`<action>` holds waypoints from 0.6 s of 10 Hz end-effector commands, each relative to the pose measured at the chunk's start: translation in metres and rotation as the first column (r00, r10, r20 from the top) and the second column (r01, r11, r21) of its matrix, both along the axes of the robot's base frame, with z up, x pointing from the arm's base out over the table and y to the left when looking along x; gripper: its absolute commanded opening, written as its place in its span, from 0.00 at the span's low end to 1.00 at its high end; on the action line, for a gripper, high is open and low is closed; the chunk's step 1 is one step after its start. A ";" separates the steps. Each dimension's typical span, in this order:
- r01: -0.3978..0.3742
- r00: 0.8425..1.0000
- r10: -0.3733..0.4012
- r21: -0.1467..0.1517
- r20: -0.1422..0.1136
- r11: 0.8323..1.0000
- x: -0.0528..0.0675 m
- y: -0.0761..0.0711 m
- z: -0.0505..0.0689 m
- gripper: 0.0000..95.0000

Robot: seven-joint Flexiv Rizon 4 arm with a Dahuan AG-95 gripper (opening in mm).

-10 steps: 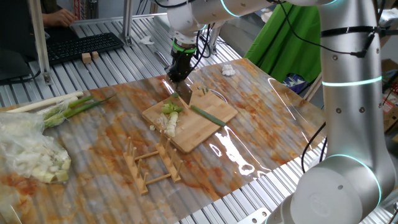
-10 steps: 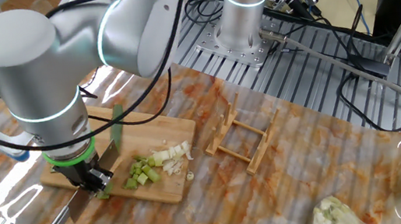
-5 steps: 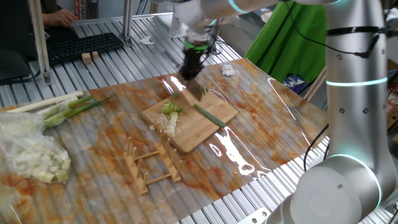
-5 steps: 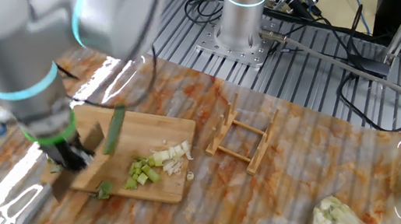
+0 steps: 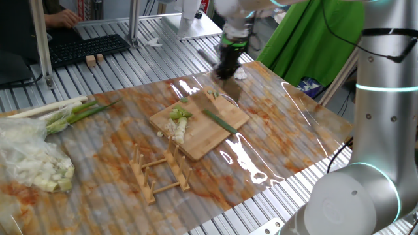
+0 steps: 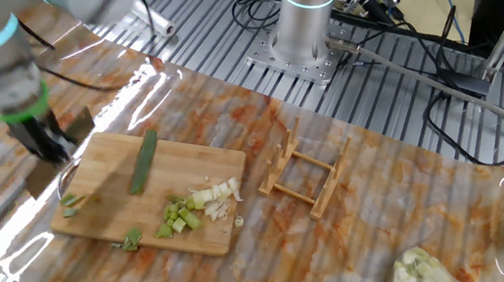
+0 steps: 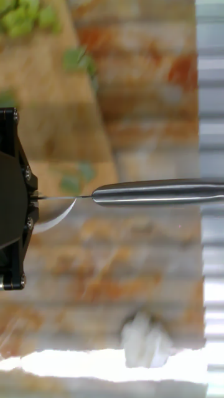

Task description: Chop the scallions

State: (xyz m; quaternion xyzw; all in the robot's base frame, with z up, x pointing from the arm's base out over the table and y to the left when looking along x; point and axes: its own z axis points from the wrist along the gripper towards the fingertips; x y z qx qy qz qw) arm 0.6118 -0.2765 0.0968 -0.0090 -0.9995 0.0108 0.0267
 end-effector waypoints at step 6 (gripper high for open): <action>0.036 0.999 -0.036 0.008 0.008 0.999 -0.018 0.021 0.005 0.00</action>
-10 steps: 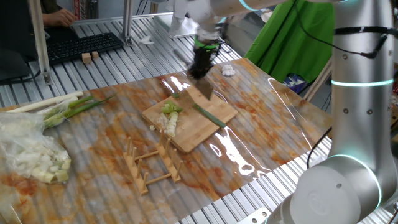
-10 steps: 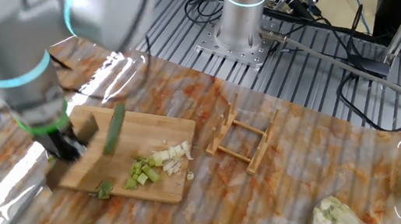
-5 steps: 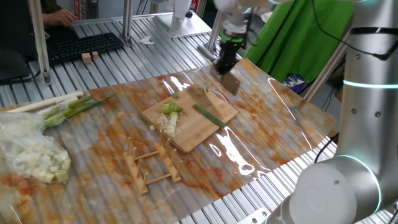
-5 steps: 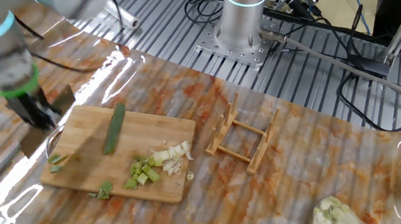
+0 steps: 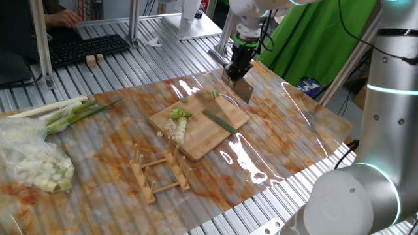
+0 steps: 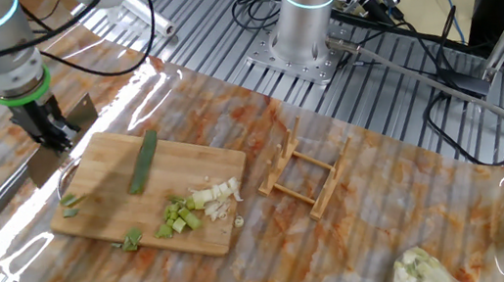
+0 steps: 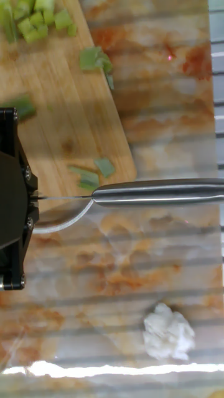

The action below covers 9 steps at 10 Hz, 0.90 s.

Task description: Chop the scallions

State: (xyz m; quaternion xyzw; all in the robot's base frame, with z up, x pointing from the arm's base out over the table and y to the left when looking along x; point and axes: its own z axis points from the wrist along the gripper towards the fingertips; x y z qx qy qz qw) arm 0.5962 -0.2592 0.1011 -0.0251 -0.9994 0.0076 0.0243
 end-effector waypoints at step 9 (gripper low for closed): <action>0.090 0.996 -0.090 -0.004 0.004 0.996 -0.021 0.041 0.012 0.00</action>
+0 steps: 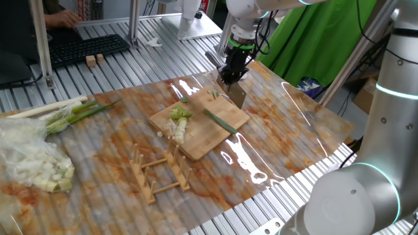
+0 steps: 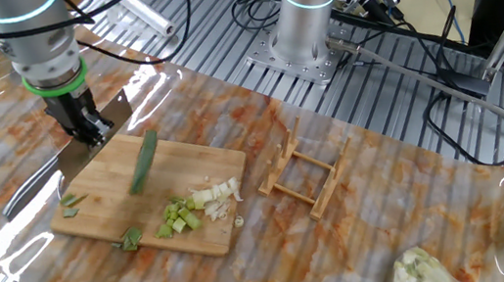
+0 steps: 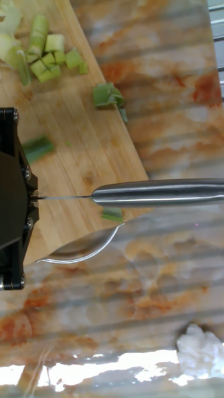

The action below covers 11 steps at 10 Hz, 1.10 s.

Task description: Chop the scallions

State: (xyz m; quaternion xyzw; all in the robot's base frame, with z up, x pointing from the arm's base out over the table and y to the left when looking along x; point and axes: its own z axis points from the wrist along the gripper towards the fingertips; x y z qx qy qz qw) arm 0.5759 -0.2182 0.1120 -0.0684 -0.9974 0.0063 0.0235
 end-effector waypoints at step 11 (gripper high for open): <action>-0.284 0.959 0.284 0.043 0.002 0.958 0.036 -0.004 -0.003 0.00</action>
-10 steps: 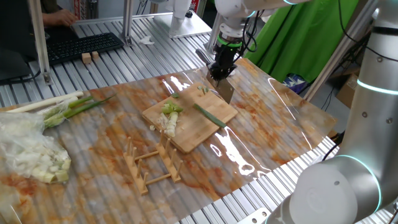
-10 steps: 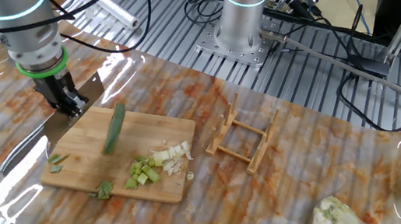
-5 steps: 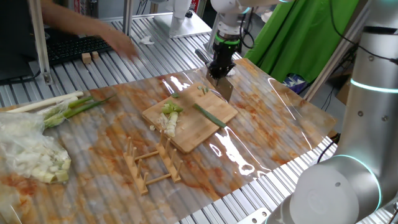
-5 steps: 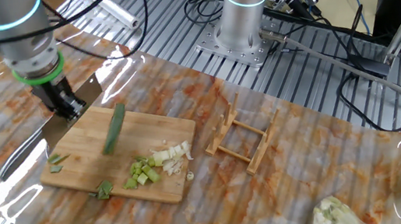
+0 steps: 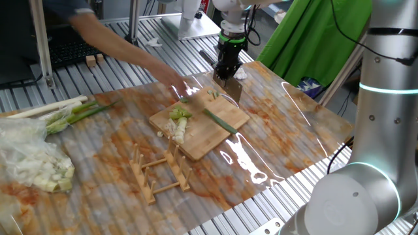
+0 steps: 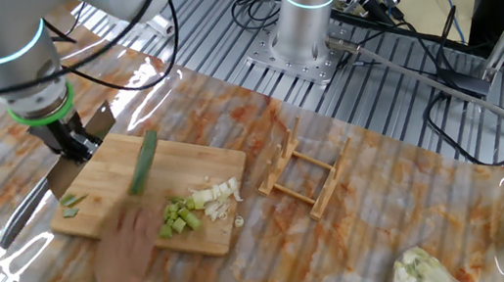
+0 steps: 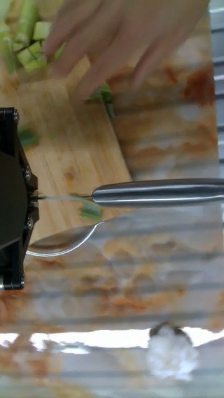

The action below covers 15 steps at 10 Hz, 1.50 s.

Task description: Chop the scallions

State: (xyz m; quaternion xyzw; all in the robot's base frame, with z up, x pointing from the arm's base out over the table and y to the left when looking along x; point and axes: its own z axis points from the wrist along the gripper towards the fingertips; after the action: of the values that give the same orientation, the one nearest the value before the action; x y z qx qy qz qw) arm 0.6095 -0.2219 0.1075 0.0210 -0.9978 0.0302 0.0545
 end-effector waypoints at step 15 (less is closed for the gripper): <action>-0.027 0.997 0.026 0.014 0.066 1.000 -0.002 0.009 0.016 0.00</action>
State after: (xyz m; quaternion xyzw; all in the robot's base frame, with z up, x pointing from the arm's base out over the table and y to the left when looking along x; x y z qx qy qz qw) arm 0.6075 -0.2115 0.1227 0.0301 -0.9991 0.0238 0.0190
